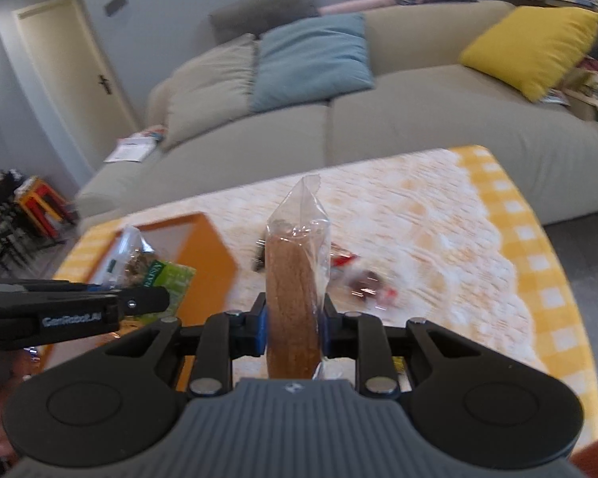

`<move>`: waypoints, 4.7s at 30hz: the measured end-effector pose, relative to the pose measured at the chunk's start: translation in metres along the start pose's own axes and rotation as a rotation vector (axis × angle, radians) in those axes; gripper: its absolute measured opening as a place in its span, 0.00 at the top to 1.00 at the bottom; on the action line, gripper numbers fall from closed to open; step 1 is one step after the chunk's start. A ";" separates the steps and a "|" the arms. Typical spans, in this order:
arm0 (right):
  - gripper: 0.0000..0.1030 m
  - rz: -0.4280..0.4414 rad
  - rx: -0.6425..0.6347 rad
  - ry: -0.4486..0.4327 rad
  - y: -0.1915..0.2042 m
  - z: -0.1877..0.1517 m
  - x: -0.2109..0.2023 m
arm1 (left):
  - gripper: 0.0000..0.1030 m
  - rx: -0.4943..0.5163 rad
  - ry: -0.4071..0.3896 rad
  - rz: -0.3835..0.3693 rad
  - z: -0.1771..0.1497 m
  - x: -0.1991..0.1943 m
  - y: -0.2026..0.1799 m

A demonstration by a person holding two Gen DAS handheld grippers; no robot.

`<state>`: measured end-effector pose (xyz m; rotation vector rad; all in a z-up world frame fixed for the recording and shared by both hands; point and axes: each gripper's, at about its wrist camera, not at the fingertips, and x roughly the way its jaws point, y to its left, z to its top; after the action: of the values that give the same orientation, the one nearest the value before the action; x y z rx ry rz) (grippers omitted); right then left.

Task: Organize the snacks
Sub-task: 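Carry the bread bag and clear snack bag over the box and release them, then withdraw both open grippers from the box toward the remaining snacks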

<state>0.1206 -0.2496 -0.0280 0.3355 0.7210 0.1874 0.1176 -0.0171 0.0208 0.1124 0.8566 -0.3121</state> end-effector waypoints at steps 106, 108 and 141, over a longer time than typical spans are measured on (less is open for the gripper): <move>0.83 -0.065 -0.807 0.333 0.201 0.021 0.193 | 0.61 -0.147 0.110 0.087 0.001 0.076 0.166; 0.83 -0.037 -0.744 0.288 0.191 0.028 0.174 | 0.58 -0.129 0.072 0.082 0.002 0.063 0.157; 0.50 -0.195 0.023 0.229 -0.074 -0.039 0.055 | 0.43 0.163 0.174 -0.099 -0.034 0.053 -0.039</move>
<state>0.1388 -0.2944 -0.1158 0.2663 0.9776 0.0322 0.1133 -0.0588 -0.0404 0.2523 1.0107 -0.4699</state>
